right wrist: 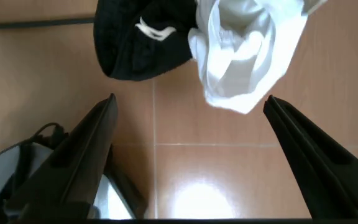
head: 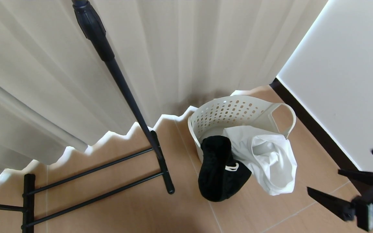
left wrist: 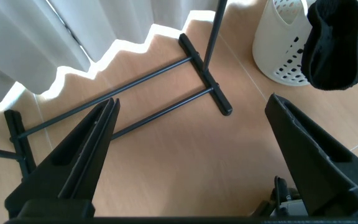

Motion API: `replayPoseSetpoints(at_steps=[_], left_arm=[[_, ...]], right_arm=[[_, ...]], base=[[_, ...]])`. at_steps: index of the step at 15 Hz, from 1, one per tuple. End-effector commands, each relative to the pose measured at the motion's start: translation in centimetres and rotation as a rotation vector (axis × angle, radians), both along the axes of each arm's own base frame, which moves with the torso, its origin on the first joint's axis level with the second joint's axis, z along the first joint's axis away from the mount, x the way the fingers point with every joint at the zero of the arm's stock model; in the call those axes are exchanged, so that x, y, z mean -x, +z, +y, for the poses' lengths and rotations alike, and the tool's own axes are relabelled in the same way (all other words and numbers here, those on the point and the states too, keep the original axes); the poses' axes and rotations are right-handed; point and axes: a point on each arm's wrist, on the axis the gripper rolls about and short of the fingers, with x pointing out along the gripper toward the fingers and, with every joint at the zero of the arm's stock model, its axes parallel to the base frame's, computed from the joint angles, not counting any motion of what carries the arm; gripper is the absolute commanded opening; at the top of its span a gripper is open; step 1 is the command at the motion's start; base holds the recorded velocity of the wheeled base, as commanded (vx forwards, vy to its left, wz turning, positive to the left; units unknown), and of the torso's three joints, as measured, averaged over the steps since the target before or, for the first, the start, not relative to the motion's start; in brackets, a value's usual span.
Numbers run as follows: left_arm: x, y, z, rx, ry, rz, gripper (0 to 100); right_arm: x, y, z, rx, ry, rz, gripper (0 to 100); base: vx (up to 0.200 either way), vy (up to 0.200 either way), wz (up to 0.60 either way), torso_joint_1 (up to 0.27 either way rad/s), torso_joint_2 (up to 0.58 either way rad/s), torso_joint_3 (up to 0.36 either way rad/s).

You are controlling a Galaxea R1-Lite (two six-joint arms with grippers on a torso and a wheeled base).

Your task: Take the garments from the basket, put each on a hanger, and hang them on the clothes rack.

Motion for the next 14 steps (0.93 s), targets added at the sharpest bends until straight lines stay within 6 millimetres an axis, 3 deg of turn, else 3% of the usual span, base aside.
replayPoseSetpoints(at_steps=[1, 3, 6, 11, 14], left_arm=[[0.0, 0.0, 0.0, 0.000, 0.001, -0.001, 100], [0.0, 0.0, 0.0, 0.000, 0.001, -0.001, 100], [0.0, 0.0, 0.0, 0.000, 0.001, -0.001, 100], [0.0, 0.0, 0.0, 0.000, 0.001, -0.001, 100], [0.0, 0.0, 0.0, 0.000, 0.001, -0.001, 100]], right_arm=[[-13.9, 0.0, 7.6, 0.289, 0.146, 0.021, 100], [-18.5, -0.6, 9.6, 0.400, 0.163, 0.051, 100], [-22.3, -1.0, 11.3, 0.477, 0.168, 0.104, 100], [-23.7, -1.4, 12.0, 0.496, 0.183, 0.112, 100], [-24.5, -3.4, 13.0, 0.501, 0.200, 0.130, 100]], base=[[0.000, 0.000, 0.00, 0.000, 0.00, 0.000], [0.000, 0.000, 0.00, 0.000, 0.00, 0.000], [0.000, 0.000, 0.00, 0.000, 0.00, 0.000], [0.000, 0.000, 0.00, 0.000, 0.00, 0.000], [0.000, 0.000, 0.00, 0.000, 0.00, 0.000]])
